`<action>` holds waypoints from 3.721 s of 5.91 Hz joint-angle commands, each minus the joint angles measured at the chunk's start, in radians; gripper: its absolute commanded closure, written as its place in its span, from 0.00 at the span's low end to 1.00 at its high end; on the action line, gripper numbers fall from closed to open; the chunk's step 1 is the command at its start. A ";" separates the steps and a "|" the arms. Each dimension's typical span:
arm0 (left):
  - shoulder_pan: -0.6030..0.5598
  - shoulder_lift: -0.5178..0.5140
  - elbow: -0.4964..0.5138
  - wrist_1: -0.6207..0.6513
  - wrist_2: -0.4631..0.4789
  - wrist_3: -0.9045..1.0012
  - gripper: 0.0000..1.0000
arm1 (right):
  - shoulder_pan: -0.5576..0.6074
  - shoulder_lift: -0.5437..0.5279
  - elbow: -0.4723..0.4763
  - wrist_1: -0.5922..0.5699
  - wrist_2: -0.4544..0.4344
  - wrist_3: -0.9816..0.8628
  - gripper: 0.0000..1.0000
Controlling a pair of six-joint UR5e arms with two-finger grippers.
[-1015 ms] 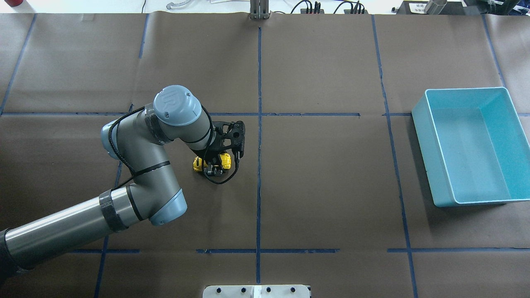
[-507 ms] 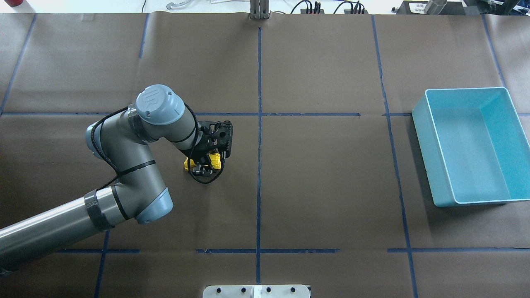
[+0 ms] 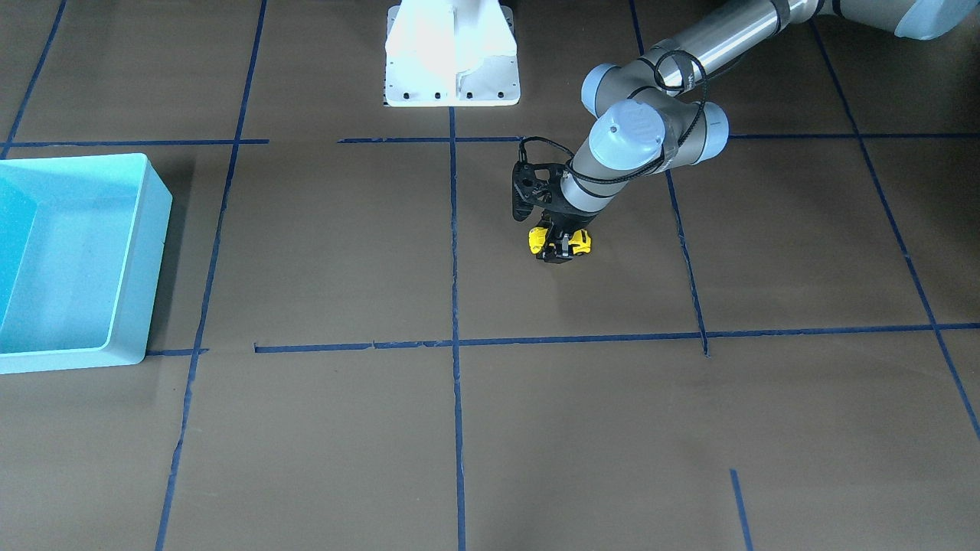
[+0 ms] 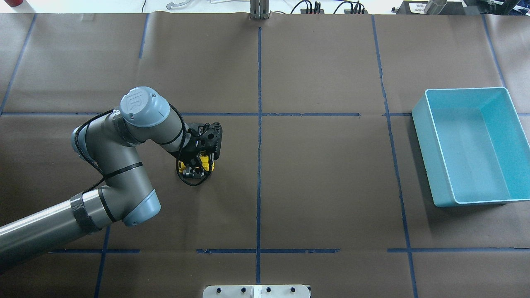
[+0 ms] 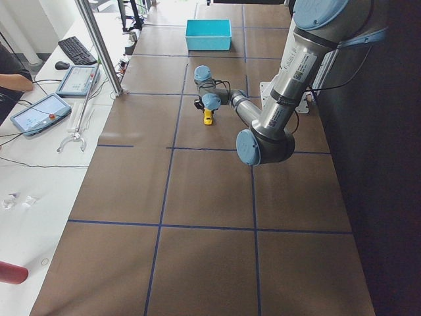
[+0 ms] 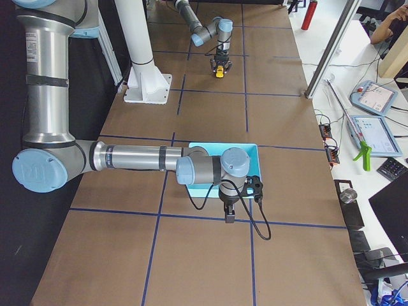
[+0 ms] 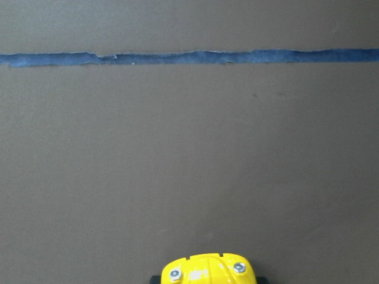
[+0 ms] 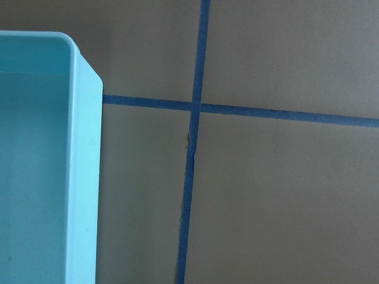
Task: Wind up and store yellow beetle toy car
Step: 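Drag the held car backward along the table, away from the bin, then open the left gripper to release the car so it rolls toward the bin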
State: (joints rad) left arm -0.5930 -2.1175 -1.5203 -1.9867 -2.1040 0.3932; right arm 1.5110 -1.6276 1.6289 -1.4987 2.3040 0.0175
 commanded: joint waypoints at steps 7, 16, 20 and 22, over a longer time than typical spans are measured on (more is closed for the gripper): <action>-0.004 0.054 -0.012 -0.041 -0.025 0.021 1.00 | 0.000 -0.002 0.000 0.000 0.000 -0.001 0.00; 0.007 0.054 0.000 -0.038 -0.021 0.044 0.00 | 0.000 0.000 0.000 0.000 -0.002 -0.001 0.00; 0.009 0.053 -0.003 -0.029 -0.014 0.044 0.00 | 0.000 -0.002 0.000 0.000 -0.002 -0.001 0.00; -0.001 0.053 -0.011 -0.024 -0.014 0.044 0.00 | 0.000 -0.002 0.000 0.000 0.000 -0.001 0.00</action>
State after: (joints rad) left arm -0.5889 -2.0647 -1.5272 -2.0129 -2.1186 0.4379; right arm 1.5110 -1.6291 1.6291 -1.4987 2.3037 0.0177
